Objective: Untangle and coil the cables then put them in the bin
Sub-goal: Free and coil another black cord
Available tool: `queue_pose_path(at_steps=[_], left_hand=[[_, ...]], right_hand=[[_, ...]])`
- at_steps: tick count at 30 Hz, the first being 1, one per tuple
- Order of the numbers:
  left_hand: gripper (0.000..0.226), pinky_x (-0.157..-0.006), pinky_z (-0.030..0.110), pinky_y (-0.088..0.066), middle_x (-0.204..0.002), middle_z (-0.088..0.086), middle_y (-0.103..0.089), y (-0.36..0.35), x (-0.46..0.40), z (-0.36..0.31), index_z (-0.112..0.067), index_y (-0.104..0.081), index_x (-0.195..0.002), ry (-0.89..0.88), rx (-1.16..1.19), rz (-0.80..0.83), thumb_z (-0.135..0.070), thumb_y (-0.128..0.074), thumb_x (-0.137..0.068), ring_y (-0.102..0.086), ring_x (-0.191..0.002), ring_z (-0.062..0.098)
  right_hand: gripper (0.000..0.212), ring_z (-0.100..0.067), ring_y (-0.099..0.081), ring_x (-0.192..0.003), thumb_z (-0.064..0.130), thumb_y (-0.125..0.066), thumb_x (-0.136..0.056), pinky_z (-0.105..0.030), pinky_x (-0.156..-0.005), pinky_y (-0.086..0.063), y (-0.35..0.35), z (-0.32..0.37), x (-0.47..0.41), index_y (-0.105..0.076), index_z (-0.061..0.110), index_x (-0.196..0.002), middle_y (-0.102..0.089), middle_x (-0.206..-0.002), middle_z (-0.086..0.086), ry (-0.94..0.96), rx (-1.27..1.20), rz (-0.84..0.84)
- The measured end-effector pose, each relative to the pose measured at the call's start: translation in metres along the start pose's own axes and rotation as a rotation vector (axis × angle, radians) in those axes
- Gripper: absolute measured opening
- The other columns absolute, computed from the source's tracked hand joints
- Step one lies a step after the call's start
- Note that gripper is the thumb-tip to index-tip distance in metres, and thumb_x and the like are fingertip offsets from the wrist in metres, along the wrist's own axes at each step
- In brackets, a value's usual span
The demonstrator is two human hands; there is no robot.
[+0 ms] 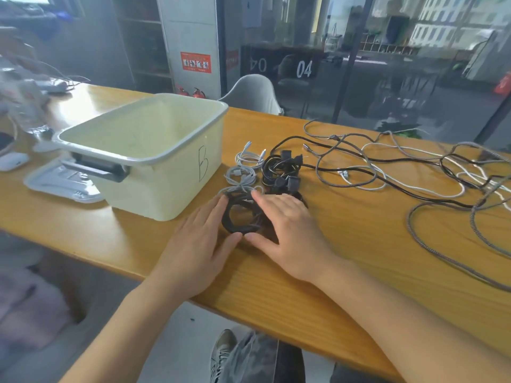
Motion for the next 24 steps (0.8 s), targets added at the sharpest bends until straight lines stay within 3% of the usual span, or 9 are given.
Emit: queue_pose_path(at_steps=[4,8,14,19,24], left_hand=[[0.075,-0.125,0.029,-0.002,-0.173,-0.005,-0.003,-0.006,-0.003,0.007,-0.022,0.000,-0.165,0.045,-0.112,0.087,-0.060,-0.016,-0.103,0.001,-0.159,0.011],[0.074,-0.125,0.029,0.001,-0.173,-0.004,0.000,-0.010,-0.004,0.006,-0.020,0.005,-0.165,0.049,-0.134,0.112,-0.059,-0.016,-0.105,0.006,-0.158,0.010],[0.094,-0.123,0.027,0.004,-0.173,0.003,-0.009,-0.006,-0.004,0.000,-0.013,-0.003,-0.165,0.036,-0.144,-0.053,-0.073,-0.011,-0.093,0.000,-0.159,0.015],[0.085,-0.129,0.041,-0.011,-0.171,0.009,-0.020,-0.001,-0.011,-0.026,-0.008,-0.014,-0.164,-0.028,-0.182,-0.204,-0.065,-0.027,-0.102,-0.010,-0.160,0.022],[0.076,-0.129,0.040,-0.012,-0.170,0.007,-0.025,-0.010,-0.032,-0.073,-0.008,-0.025,-0.162,-0.133,-0.171,-0.252,-0.057,-0.032,-0.104,-0.012,-0.159,0.020]], right_hand=[[0.080,-0.016,-0.024,-0.156,0.065,-0.030,-0.102,-0.039,-0.131,-0.009,-0.014,0.005,-0.008,-0.020,0.018,-0.165,-0.032,-0.168,0.001,0.025,0.067,0.118],[0.080,-0.012,-0.005,-0.160,0.065,-0.029,-0.105,-0.037,-0.131,-0.001,-0.020,0.001,-0.006,-0.003,0.021,-0.167,-0.013,-0.173,0.004,0.028,0.094,0.186],[0.077,-0.008,0.000,-0.160,0.065,-0.031,-0.105,-0.036,-0.130,0.000,-0.013,-0.003,-0.004,-0.008,0.025,-0.167,-0.015,-0.173,0.008,0.029,-0.001,0.155],[0.076,-0.007,-0.001,-0.159,0.070,-0.025,-0.104,-0.036,-0.131,0.000,0.009,-0.028,0.003,-0.013,0.028,-0.166,-0.017,-0.172,0.011,-0.007,-0.023,0.091],[0.078,-0.011,-0.011,-0.159,0.071,-0.019,-0.101,-0.038,-0.131,-0.006,0.030,-0.077,0.018,-0.022,0.026,-0.165,-0.025,-0.170,0.007,-0.124,0.015,0.008]])
Point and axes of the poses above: each hand's wrist, its own x-axis away from the middle knuckle, its own y-axis out of the back of the hand, z = x × y, the point moved 5 cm from there along -x, towards the middle knuckle
